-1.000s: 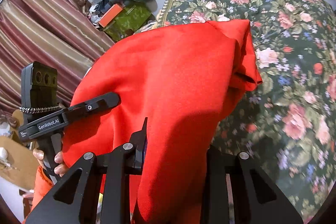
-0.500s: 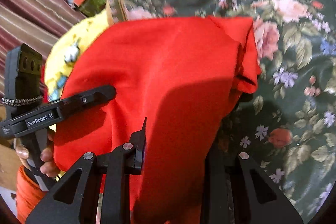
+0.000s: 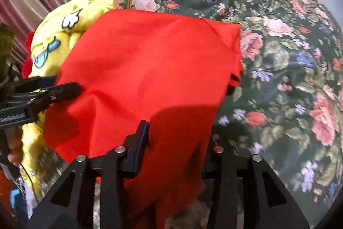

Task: Fold large clothes

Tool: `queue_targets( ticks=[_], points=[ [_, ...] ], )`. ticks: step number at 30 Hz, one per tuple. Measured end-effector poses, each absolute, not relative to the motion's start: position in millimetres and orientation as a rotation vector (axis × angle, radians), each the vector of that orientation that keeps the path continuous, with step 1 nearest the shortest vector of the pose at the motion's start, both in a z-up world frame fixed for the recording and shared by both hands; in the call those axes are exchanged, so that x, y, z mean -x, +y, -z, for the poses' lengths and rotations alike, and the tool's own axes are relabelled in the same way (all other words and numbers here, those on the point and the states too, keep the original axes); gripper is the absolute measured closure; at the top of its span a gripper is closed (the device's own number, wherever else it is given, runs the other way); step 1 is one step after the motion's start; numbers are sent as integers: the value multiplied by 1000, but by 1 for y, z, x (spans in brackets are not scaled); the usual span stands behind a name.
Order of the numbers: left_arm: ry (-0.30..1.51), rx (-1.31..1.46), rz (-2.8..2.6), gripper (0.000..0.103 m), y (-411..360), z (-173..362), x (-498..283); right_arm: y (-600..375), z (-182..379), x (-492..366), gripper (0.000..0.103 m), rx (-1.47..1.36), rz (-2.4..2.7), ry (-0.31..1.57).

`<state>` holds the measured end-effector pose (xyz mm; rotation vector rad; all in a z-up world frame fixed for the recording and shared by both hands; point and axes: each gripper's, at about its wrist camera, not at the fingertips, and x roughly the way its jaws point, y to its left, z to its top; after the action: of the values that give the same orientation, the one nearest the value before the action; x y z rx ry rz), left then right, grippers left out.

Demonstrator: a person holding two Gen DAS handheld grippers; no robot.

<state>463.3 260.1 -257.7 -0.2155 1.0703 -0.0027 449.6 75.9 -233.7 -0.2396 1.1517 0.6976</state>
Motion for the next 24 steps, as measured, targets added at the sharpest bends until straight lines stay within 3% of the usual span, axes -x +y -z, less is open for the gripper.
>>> queue_targets(
  ticks=[8, 17, 24],
  points=[
    [1083, 135, -81, 25, 263, 274, -435, 35, 218, -424, 40, 321, -691, 1109],
    [1088, 179, -138, 21, 272, 279, -413, 23, 208, -403, 39, 495, -616, 1006],
    [1010, 100, -119, 22, 246, 223, -384, 16, 158, -383, 39, 333, -649, 949]
  ],
)
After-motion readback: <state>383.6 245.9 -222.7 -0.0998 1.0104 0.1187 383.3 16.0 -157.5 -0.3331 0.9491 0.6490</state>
